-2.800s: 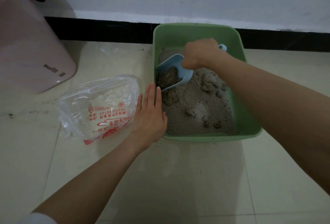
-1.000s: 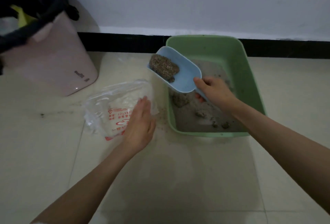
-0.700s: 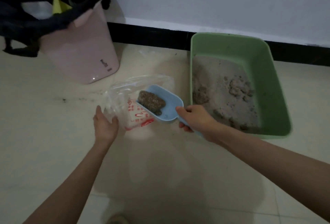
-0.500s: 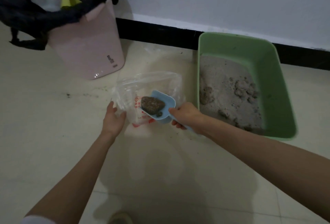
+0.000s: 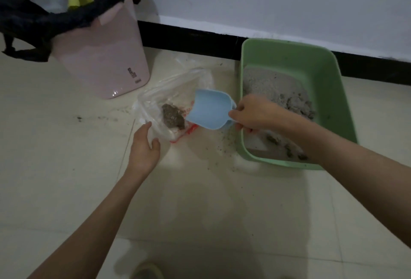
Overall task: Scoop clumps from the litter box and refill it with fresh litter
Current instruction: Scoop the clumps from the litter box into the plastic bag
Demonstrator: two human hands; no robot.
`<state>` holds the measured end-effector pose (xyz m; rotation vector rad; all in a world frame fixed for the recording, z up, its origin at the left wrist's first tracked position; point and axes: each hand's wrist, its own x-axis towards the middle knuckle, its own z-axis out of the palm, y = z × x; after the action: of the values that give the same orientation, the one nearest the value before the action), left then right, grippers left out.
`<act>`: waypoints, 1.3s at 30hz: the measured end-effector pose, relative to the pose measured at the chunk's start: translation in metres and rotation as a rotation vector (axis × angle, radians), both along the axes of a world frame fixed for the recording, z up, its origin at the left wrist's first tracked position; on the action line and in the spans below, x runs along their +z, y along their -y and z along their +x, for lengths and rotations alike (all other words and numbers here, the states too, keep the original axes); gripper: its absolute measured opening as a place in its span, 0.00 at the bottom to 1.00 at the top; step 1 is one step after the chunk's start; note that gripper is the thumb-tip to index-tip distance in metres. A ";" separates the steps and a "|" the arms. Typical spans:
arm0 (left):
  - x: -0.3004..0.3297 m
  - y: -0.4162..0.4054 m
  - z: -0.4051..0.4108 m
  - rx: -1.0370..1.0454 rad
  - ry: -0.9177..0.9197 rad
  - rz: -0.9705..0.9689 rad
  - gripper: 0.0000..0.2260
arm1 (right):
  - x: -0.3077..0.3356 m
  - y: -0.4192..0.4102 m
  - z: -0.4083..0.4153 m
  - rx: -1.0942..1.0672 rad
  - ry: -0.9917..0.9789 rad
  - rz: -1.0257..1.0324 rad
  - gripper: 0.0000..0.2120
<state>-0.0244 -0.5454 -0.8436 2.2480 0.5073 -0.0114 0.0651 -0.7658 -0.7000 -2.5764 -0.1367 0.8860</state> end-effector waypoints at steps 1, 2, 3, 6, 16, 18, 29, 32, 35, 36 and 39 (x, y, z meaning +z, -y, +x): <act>0.003 0.006 0.000 -0.013 0.050 0.026 0.21 | 0.005 0.010 0.001 -0.058 -0.001 0.067 0.14; 0.007 0.013 0.001 -0.043 0.093 0.049 0.20 | 0.009 0.021 0.001 -0.108 0.006 0.128 0.14; 0.010 0.023 0.003 -0.099 0.121 0.064 0.19 | 0.013 0.034 0.002 -0.154 0.022 0.178 0.14; 0.018 0.058 0.012 -0.336 0.134 0.093 0.19 | 0.018 0.076 0.004 -0.333 0.081 0.275 0.13; 0.027 0.156 0.077 -0.715 -0.202 0.390 0.29 | -0.019 0.191 -0.002 -0.428 -0.014 -0.045 0.16; 0.023 0.166 0.079 -0.677 -0.261 0.363 0.29 | -0.028 0.193 0.000 -0.406 -0.067 -0.079 0.17; 0.015 0.174 0.076 -0.594 -0.298 0.323 0.28 | -0.080 0.149 -0.008 -0.718 -0.264 0.213 0.13; 0.016 0.175 0.076 -0.587 -0.294 0.311 0.28 | -0.089 0.134 -0.007 -0.850 -0.260 0.312 0.10; 0.016 0.175 0.076 -0.581 -0.291 0.298 0.28 | -0.097 0.121 0.002 -0.902 -0.246 0.392 0.16; 0.015 0.175 0.076 -0.579 -0.291 0.294 0.28 | -0.100 0.117 0.007 -0.907 -0.245 0.397 0.17; 0.016 0.176 0.076 -0.570 -0.292 0.278 0.28 | -0.110 0.111 0.021 -0.914 -0.267 0.392 0.18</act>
<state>0.0511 -0.7211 -0.8275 2.6089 -0.0034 -0.5994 0.0857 -0.8771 -0.8101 -1.8082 0.7936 0.7159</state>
